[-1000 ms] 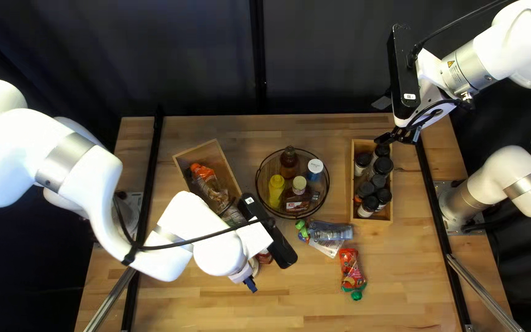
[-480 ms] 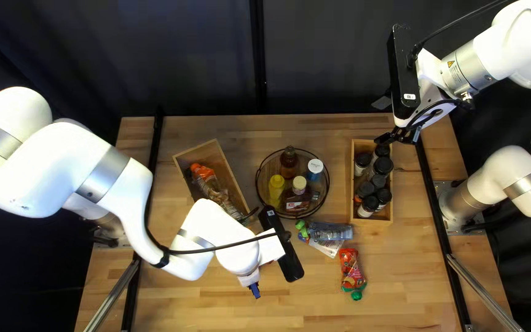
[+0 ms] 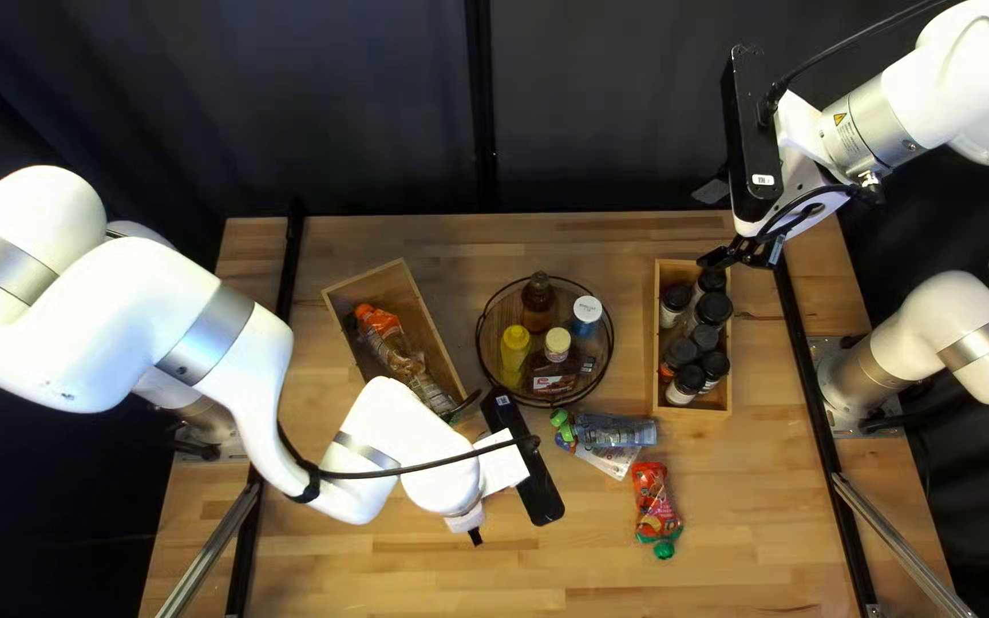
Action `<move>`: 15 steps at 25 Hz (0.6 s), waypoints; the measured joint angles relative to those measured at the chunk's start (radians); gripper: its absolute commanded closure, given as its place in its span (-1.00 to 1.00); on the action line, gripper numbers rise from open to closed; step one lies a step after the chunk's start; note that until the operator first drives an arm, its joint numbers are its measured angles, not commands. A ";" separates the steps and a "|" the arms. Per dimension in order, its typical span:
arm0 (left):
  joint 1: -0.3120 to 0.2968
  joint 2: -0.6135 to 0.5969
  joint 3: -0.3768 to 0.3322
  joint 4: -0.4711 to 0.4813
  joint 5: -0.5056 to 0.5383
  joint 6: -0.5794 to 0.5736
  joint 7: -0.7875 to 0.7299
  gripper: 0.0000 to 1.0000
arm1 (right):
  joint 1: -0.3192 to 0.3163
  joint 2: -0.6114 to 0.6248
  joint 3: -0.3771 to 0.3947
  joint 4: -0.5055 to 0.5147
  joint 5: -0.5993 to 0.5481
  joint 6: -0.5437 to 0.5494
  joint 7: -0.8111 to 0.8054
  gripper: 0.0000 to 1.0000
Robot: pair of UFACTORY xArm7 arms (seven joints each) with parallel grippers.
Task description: Separate condiments, baby food and spices and place it in 3 different racks/containers
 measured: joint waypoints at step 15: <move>0.024 -0.299 0.037 0.057 0.025 0.344 0.093 1.00 | 0.000 0.000 0.000 0.000 0.000 0.000 0.000 -1.00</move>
